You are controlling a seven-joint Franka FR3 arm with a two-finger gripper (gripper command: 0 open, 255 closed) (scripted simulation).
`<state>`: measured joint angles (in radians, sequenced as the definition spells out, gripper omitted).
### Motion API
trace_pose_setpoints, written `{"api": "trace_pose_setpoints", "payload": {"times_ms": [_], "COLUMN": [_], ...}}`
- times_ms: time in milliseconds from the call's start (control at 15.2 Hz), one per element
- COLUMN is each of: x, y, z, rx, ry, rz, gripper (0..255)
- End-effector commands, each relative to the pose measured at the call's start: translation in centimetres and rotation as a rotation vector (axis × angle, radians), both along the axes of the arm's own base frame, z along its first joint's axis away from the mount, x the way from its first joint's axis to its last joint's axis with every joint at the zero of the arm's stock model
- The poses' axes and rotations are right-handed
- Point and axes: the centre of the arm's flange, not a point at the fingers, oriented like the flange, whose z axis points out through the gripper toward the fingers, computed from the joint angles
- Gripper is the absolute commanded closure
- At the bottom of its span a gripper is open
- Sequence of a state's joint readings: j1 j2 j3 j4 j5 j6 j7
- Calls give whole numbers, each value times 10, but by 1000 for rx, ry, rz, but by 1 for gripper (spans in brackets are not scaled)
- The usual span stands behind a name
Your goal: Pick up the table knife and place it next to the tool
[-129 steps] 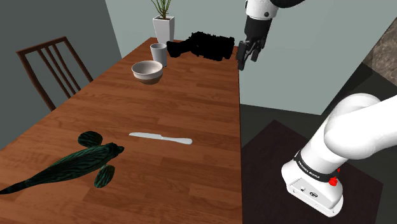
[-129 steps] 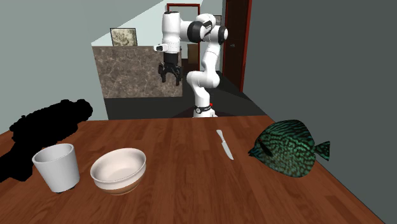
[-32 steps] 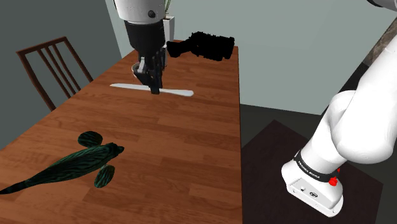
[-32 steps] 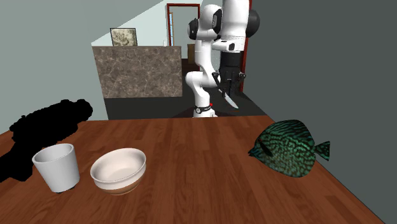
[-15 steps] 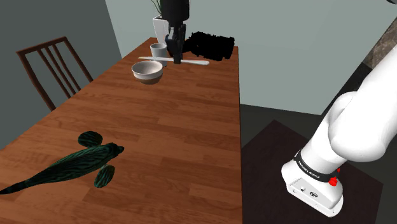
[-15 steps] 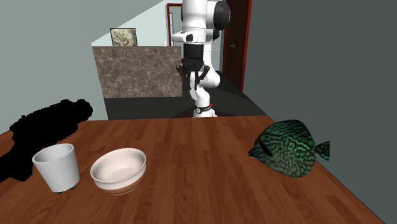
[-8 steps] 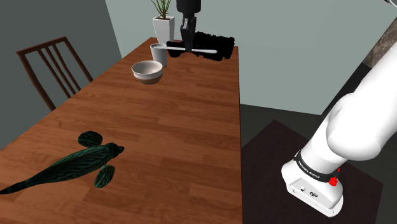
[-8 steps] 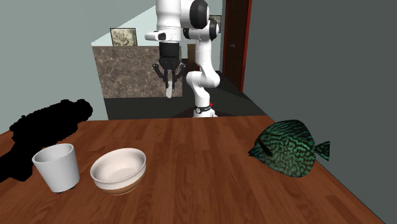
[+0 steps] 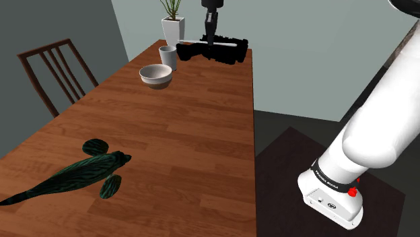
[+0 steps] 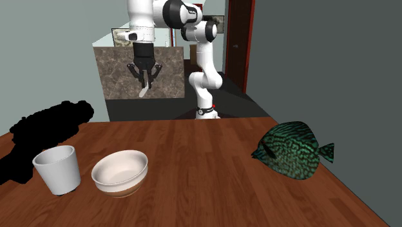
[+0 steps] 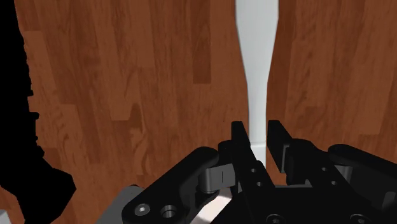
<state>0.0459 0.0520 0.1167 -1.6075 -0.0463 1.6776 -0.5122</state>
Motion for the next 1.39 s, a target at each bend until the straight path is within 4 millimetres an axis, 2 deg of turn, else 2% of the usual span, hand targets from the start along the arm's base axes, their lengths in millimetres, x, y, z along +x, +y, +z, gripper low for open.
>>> {"api": "trace_pose_setpoints", "payload": {"times_ms": [0,726,1320], "x": [12,80,80], "y": [-24,-150,-150], "z": [0,0,-47], "rx": [0,0,0], "ry": [0,0,0], "rz": [1,1,1], "gripper": [255,255,255]}}
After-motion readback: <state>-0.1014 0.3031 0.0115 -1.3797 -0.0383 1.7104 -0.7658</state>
